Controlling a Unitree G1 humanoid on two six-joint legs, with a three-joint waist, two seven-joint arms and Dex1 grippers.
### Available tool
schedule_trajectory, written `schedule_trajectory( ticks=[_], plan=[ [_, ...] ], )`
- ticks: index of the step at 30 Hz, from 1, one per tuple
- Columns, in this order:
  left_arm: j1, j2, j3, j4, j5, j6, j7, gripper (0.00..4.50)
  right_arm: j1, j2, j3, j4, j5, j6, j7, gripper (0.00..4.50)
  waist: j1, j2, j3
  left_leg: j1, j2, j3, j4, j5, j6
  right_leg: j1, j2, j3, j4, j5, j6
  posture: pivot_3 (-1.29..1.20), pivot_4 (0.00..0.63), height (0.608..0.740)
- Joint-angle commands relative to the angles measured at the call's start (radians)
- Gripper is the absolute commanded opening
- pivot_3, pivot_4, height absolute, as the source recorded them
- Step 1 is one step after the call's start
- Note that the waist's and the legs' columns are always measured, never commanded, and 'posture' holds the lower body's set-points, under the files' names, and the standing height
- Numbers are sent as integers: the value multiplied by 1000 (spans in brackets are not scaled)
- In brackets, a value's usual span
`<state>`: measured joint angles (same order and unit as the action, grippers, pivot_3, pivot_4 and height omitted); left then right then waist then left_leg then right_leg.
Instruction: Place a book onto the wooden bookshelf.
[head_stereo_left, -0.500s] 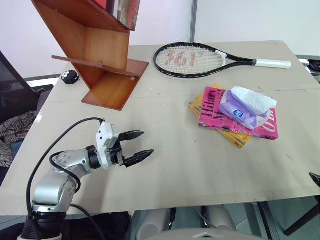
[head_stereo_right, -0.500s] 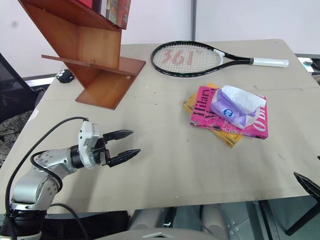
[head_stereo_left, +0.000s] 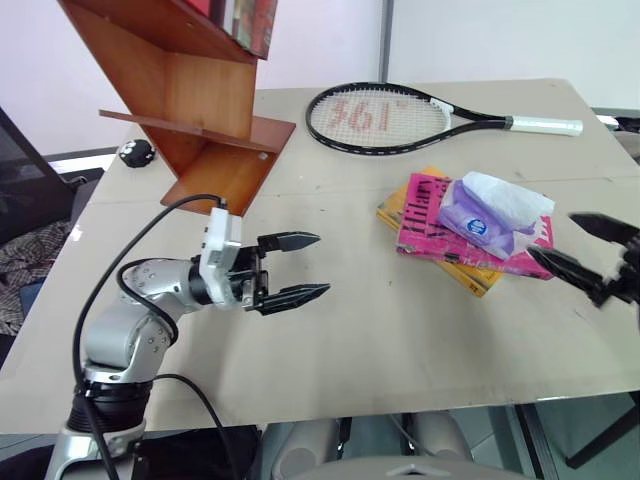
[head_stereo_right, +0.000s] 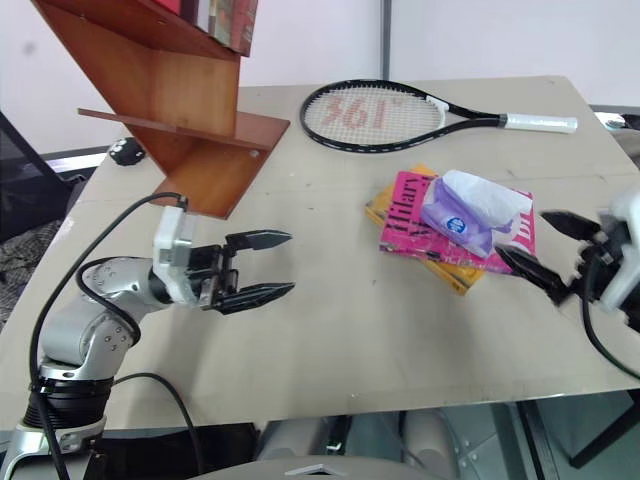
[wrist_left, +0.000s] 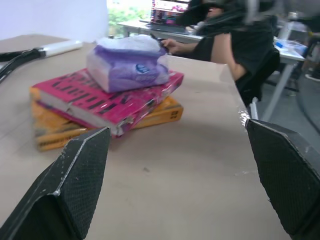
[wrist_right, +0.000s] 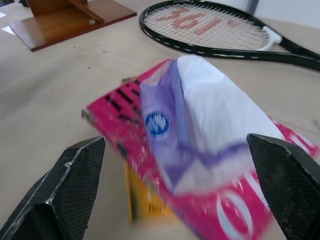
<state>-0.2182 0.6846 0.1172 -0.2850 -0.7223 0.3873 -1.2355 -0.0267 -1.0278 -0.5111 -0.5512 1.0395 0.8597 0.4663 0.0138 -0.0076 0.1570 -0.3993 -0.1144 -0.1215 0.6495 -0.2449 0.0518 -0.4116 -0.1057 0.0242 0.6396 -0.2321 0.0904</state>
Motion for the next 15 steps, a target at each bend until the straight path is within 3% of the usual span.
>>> schedule_trajectory(
  ticks=[1,5,8,15],
  plan=[
    [5,25,23,-56,-27,1,-12,4451,-218,-16,238,126,-97,85,-20,4500,0,-1,0,0,0,0,0,0,0,0,1,-1,0,0,0,0,150,740],
    [12,32,29,-82,-30,4,6,4451,-420,-2,486,346,-306,77,45,4500,1,-1,0,-1,0,0,0,0,0,0,0,-1,-3,0,0,0,150,740],
    [22,32,49,-126,-53,27,46,4500,-485,-19,589,451,-402,54,154,3747,2,-1,1,-3,0,0,0,0,0,0,0,-2,-6,0,0,0,150,740],
    [32,32,68,-189,-107,73,100,4500,-526,-17,582,489,-470,59,268,663,0,-1,0,-2,0,-1,0,0,0,0,1,-1,-5,0,0,0,150,740]
  ],
)
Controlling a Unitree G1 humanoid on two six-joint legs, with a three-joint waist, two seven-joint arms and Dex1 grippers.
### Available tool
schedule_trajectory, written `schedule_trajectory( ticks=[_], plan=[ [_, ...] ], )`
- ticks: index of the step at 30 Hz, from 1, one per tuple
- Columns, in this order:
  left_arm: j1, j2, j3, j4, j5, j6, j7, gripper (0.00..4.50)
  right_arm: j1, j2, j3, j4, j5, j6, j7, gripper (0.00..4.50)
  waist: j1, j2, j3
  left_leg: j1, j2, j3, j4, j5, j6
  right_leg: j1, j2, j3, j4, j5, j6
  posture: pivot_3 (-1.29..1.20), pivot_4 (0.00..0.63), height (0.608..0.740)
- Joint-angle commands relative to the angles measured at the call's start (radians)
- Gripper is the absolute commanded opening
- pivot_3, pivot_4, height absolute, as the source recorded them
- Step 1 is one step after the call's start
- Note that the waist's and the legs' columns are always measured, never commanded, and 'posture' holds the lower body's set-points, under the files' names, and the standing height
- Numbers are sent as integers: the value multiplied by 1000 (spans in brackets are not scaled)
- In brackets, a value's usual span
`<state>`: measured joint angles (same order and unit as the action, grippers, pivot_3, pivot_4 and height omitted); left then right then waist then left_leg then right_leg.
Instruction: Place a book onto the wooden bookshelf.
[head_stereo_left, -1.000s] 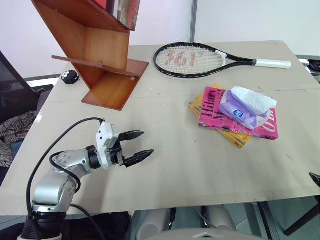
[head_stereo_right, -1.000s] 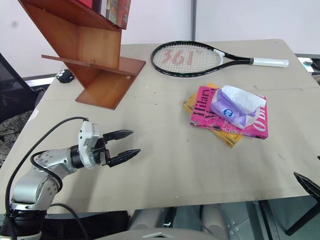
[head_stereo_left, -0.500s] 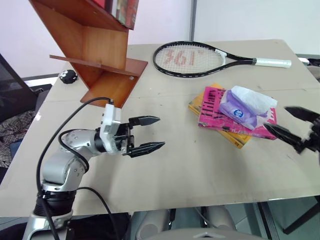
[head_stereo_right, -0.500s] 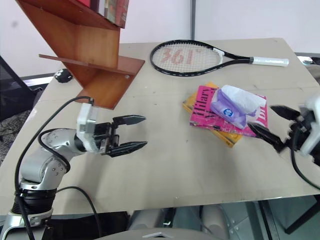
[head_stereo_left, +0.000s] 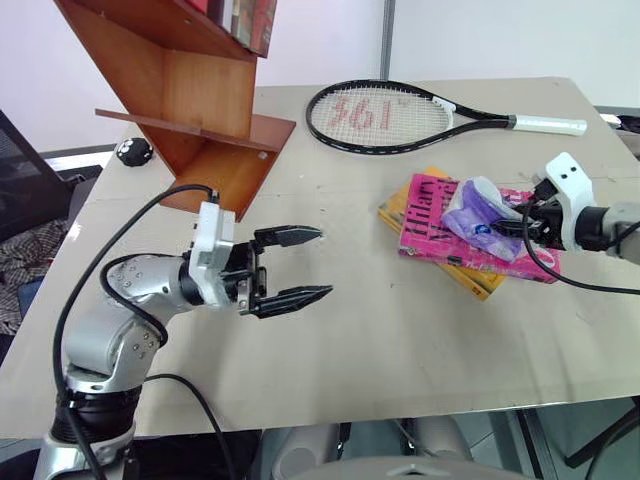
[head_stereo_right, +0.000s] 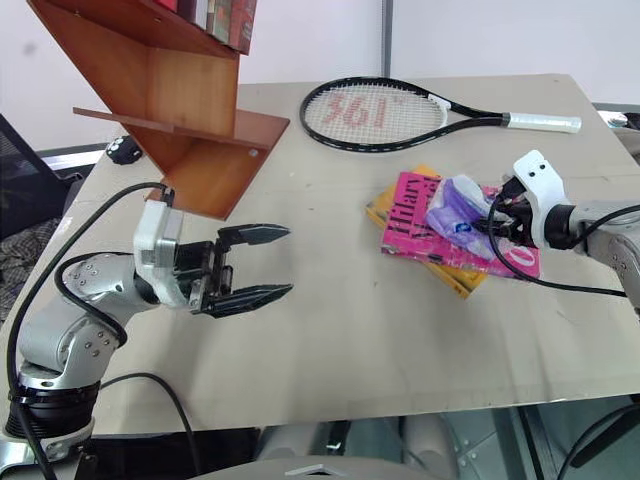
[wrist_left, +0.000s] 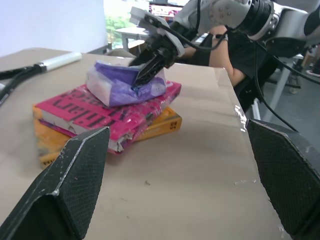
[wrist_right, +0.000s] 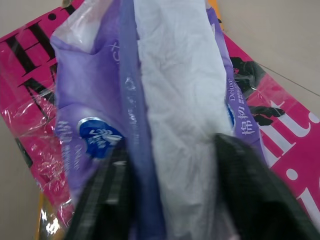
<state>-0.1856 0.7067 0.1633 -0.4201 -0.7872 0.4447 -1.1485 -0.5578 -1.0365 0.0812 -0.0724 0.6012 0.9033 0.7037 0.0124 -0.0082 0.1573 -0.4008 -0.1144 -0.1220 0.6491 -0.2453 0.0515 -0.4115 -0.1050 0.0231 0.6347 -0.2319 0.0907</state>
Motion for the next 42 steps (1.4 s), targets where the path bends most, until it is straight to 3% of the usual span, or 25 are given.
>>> schedule_trajectory(
  ticks=[1,2,7,10,12,15,20,23,26,29,30,32,35,40,42],
  plan=[
    [-7,10,15,-64,-53,24,12,4500,12,-12,-38,-1,-20,31,37,311,2,0,0,0,0,0,0,0,0,0,0,0,0,0,0,0,150,740],
    [-23,8,4,-74,-71,39,13,4500,32,-22,-84,-20,-4,45,40,74,5,0,0,0,0,0,0,0,0,0,0,0,0,0,0,0,150,740],
    [-110,-7,-29,-99,-178,125,40,4500,201,-56,-411,-94,68,139,23,74,19,0,0,-1,-1,-1,1,0,1,0,0,-1,0,0,0,0,150,740],
    [-164,-18,-96,-90,-195,156,-7,4500,475,-26,-790,-186,16,214,22,74,30,1,0,-1,-2,-1,1,0,1,0,0,-1,1,0,0,0,150,740],
    [-188,-20,-134,-79,-181,160,-42,4500,602,15,-925,-232,-12,194,26,74,34,1,0,-1,-2,-2,0,0,1,0,2,-3,1,0,1,0,150,740],
    [-210,-23,-184,-57,-143,142,-98,4500,715,91,-998,-248,-51,130,7,74,16,1,-1,1,-2,2,0,0,1,0,2,3,2,0,1,0,150,740],
    [-233,-37,-230,-18,-100,108,-169,4500,823,151,-978,-141,-139,-7,-5,74,-6,3,-1,5,-2,6,1,-3,5,1,1,6,7,0,1,0,150,740],
    [-224,-41,-231,-16,-95,98,-185,4500,836,126,-929,-51,-192,-70,-4,788,-11,4,-1,6,-2,7,2,-3,5,2,2,8,7,0,1,0,150,740],
    [-210,-40,-223,-23,-98,98,-180,4500,831,96,-921,-51,-229,-108,-16,2245,-12,4,-2,6,-1,7,2,-2,5,2,2,7,7,0,1,0,150,740],
    [-175,-37,-207,-18,-87,86,-165,4500,781,71,-962,-121,-151,-53,26,3582,-16,6,-2,6,-1,7,2,-1,3,2,2,7,7,0,1,0,150,740],
    [-164,-44,-194,-14,-95,91,-143,4500,762,57,-965,-146,-123,-36,45,3582,-17,6,-2,6,-1,7,2,-1,3,2,2,7,7,0,1,0,150,740],
    [-143,-51,-171,3,-102,96,-112,4500,706,34,-941,-177,-78,-4,58,3381,-18,5,-2,6,-1,7,2,-1,3,1,2,7,7,0,1,0,150,740],
    [-109,-49,-156,14,-72,75,-99,4500,597,8,-858,-192,-36,33,45,2345,-18,4,-2,6,0,5,2,-2,4,2,1,6,7,0,1,0,150,740],
    [-62,-52,-127,-16,-71,74,-45,4500,442,-7,-559,-40,-174,-88,13,52,-10,2,0,4,0,5,2,-1,2,1,0,5,6,0,1,0,150,740],
    [-43,-48,-120,-31,-65,69,-32,4500,384,3,-449,44,-234,-151,14,52,-7,2,-1,4,-1,5,3,-1,2,1,0,5,6,0,1,0,150,740]
  ],
)
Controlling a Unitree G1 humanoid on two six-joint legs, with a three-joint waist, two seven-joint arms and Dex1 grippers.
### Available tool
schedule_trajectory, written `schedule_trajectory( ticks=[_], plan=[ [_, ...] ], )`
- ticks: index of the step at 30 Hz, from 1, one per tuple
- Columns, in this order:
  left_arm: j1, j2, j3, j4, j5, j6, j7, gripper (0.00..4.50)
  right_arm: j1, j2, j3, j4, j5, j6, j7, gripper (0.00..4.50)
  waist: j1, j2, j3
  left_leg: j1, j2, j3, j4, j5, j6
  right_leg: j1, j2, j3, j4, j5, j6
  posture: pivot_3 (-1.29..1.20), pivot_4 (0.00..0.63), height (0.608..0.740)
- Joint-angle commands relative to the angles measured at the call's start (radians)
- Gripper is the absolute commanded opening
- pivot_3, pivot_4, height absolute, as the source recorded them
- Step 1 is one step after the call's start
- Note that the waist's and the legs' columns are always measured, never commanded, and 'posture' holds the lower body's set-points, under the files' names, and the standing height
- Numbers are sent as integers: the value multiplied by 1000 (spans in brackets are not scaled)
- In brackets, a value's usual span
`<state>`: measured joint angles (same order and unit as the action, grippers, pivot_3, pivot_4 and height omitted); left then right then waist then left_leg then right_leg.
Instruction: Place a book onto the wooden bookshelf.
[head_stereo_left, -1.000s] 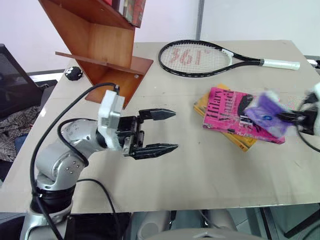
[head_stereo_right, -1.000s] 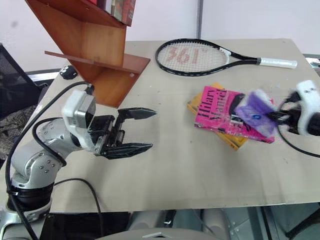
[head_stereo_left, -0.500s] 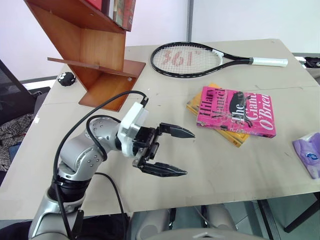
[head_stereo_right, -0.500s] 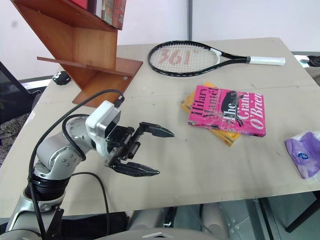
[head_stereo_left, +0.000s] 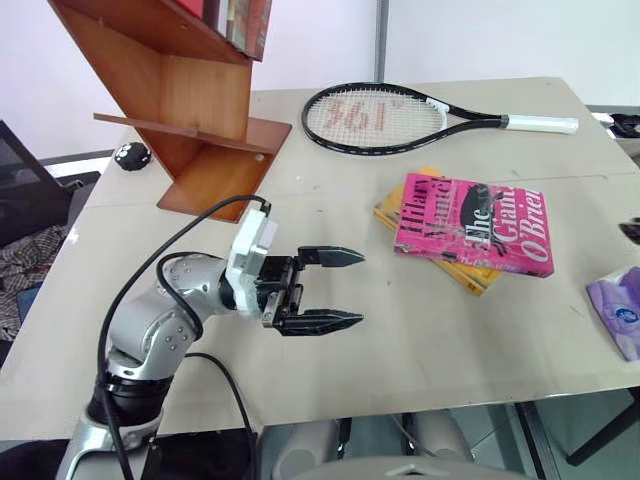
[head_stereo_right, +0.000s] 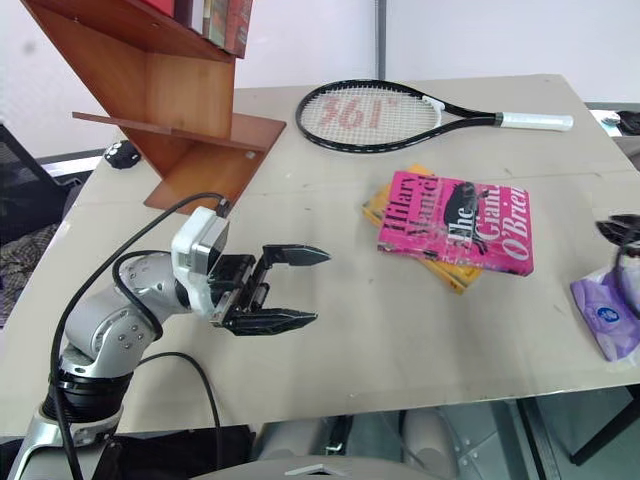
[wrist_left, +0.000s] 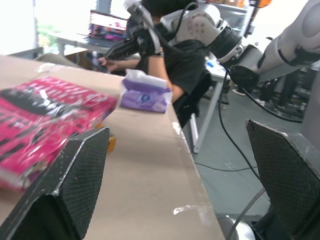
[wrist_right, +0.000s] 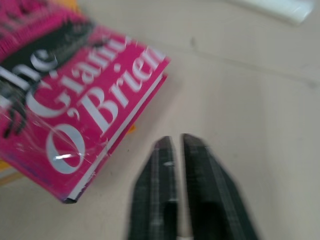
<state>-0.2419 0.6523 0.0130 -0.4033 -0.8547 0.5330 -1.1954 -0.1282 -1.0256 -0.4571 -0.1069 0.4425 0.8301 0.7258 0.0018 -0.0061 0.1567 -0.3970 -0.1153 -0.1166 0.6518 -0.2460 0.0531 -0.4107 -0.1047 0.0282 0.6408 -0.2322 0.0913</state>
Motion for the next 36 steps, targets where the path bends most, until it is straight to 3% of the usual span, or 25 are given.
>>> schedule_trajectory(
  ticks=[1,6,14,20,25,29,32,36],
  plan=[
    [27,11,41,-57,2,-20,24,4500,-81,2,143,119,-102,-105,-5,52,4,0,0,-1,-1,0,0,0,0,-1,0,0,0,0,0,0,150,740],
    [75,21,83,-97,-8,-14,72,4500,-214,47,282,239,-155,-188,41,52,3,1,0,-1,0,0,-1,0,-1,-2,0,1,0,0,0,0,150,740],
    [164,39,110,-129,14,-33,90,4500,-323,147,405,210,-177,-179,64,52,0,1,0,0,0,0,-1,0,-1,-2,0,1,0,0,0,0,150,740],
    [290,46,165,-87,47,-80,83,4500,-346,218,503,146,-251,-153,3,52,-11,1,0,0,0,0,-2,0,-1,-2,0,1,0,0,0,0,150,740],
    [340,17,188,-75,78,-98,151,4500,-332,262,505,142,-281,-162,-30,52,-12,0,-1,1,0,0,-1,0,-1,-2,0,1,0,0,0,0,150,740],
    [362,-5,169,-93,96,-66,231,4500,-233,217,393,102,-245,-256,13,52,-4,0,-1,1,0,-1,-2,0,-1,-2,0,0,0,0,0,0,150,740],
    [358,-26,140,-108,68,-9,286,4500,-47,174,208,-6,-132,-327,132,897,22,0,-1,0,0,-2,-2,0,-1,-2,0,-1,0,0,0,0,150,740],
    [342,-38,106,-113,47,76,351,4500,236,147,-58,-134,6,-363,305,2798,38,1,-1,-2,-1,-4,-2,-1,0,-1,1,-3,-2,0,0,0,150,740]
  ],
)
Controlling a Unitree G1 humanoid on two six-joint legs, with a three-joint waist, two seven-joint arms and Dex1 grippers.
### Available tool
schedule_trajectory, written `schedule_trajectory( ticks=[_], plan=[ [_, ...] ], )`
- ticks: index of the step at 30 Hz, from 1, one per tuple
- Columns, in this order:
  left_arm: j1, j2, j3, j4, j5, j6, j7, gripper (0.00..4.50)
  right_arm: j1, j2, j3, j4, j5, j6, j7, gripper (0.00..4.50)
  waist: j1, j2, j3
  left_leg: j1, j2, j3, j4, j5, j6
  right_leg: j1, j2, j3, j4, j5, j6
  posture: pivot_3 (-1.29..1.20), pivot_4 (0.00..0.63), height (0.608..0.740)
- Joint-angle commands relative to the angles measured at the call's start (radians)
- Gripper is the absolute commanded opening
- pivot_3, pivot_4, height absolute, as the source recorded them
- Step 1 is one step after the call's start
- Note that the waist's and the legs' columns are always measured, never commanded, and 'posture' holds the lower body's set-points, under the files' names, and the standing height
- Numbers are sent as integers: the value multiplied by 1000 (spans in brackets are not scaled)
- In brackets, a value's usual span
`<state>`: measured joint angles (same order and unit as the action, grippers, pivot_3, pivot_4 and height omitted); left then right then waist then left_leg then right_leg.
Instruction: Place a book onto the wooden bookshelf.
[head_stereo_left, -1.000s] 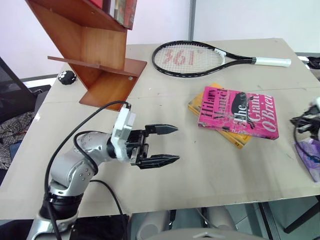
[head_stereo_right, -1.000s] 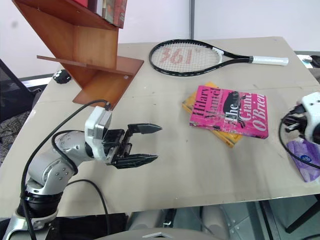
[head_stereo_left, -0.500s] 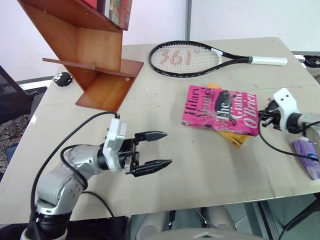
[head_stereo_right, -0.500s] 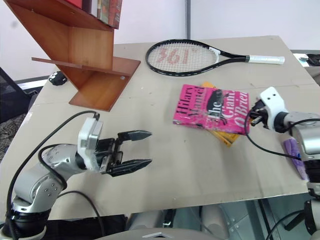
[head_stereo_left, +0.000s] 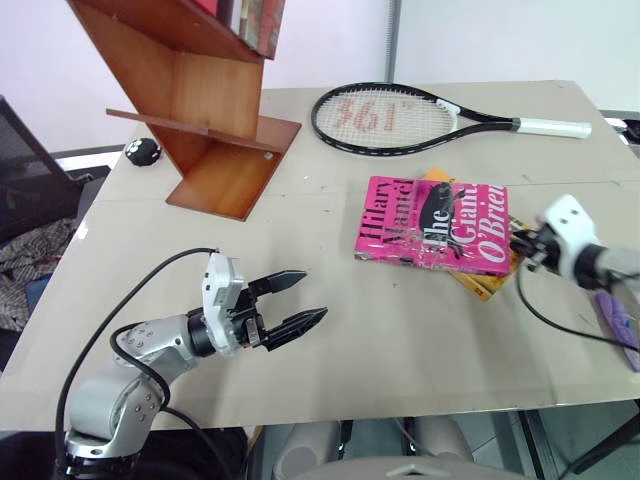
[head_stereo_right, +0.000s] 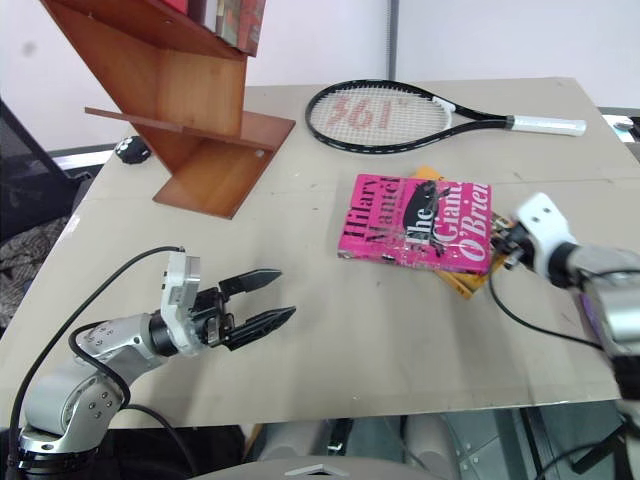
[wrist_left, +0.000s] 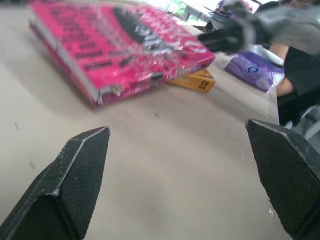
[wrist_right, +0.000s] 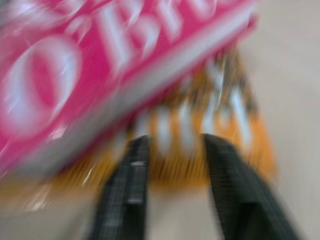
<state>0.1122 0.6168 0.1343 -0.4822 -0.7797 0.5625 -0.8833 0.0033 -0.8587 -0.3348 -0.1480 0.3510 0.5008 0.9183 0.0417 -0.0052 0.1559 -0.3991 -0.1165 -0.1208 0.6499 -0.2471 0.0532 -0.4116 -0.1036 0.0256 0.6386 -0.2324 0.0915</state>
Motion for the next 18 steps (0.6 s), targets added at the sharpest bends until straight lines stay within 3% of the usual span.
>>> schedule_trajectory(
  ticks=[1,4,8,12,15,18],
  plan=[
    [-20,1,-16,-31,-41,70,47,4500,161,-13,-237,-130,139,-19,142,3199,-4,1,0,1,0,1,0,0,0,0,0,1,0,0,0,0,150,740],
    [-74,-6,-16,-22,-132,203,129,4500,332,3,-372,-264,256,10,250,4463,-9,2,0,3,1,1,0,-4,4,0,-1,2,2,0,0,0,150,740],
    [-185,-74,-19,74,-307,409,287,4500,440,74,-456,-438,405,22,255,4463,-24,2,-1,4,3,0,1,-4,5,2,1,1,4,0,0,0,150,740],
    [-274,-141,-4,188,-442,556,415,4500,501,140,-449,-539,424,8,180,4463,-27,0,-2,6,3,-1,3,-4,5,3,1,-1,4,0,0,0,150,740],
    [-366,-280,15,321,-616,603,654,4500,526,160,-470,-614,460,26,112,4463,-23,0,-2,6,2,0,4,-4,4,3,1,0,4,0,0,0,150,740],
    [-428,-373,9,424,-681,644,832,4500,589,173,-485,-704,510,41,78,4463,-7,-3,-3,6,2,-1,4,-3,3,3,-1,0,4,0,0,0,150,740]
  ],
)
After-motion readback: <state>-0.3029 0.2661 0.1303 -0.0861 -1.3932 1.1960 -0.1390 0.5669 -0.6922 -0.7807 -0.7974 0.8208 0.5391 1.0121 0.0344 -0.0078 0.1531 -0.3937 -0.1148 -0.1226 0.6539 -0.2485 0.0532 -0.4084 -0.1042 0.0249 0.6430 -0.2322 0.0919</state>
